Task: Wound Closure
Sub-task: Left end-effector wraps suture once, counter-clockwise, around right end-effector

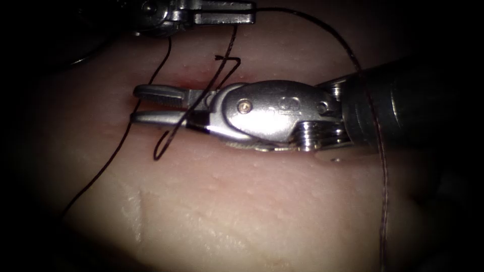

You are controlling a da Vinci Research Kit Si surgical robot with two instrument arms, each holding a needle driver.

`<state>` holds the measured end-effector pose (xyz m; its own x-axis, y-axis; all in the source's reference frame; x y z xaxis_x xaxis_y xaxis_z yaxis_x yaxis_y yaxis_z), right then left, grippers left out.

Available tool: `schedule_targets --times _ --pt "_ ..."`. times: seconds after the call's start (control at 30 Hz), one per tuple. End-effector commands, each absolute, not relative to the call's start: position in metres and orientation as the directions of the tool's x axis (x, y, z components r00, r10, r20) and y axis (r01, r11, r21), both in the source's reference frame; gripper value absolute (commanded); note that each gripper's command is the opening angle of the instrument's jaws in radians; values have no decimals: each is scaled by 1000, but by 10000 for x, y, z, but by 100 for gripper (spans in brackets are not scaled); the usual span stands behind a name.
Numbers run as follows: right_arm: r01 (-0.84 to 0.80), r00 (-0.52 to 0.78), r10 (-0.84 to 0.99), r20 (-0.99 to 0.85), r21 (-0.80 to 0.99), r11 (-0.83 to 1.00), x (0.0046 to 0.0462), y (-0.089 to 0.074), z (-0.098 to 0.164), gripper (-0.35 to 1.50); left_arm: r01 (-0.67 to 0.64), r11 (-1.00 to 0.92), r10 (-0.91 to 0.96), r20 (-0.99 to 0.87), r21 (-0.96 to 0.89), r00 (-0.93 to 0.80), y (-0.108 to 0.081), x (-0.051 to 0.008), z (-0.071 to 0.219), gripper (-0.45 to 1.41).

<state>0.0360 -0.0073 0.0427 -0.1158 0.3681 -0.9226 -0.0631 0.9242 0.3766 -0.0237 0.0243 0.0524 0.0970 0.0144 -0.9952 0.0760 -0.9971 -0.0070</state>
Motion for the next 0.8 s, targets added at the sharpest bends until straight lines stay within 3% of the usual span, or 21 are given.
schedule_targets --times 0.03,0.3,0.8 --pt "-69 -130 374 -918 385 920 366 -78 431 68 80 -997 17 -995 -9 96 239 -240 531 -45" --pt "-80 -220 386 -896 410 908 344 -83 425 64 66 -998 25 -993 -17 116 241 -223 539 -45" --pt "-146 -220 395 -892 430 891 316 -67 432 44 75 -997 39 -991 -30 131 209 -176 550 -45"
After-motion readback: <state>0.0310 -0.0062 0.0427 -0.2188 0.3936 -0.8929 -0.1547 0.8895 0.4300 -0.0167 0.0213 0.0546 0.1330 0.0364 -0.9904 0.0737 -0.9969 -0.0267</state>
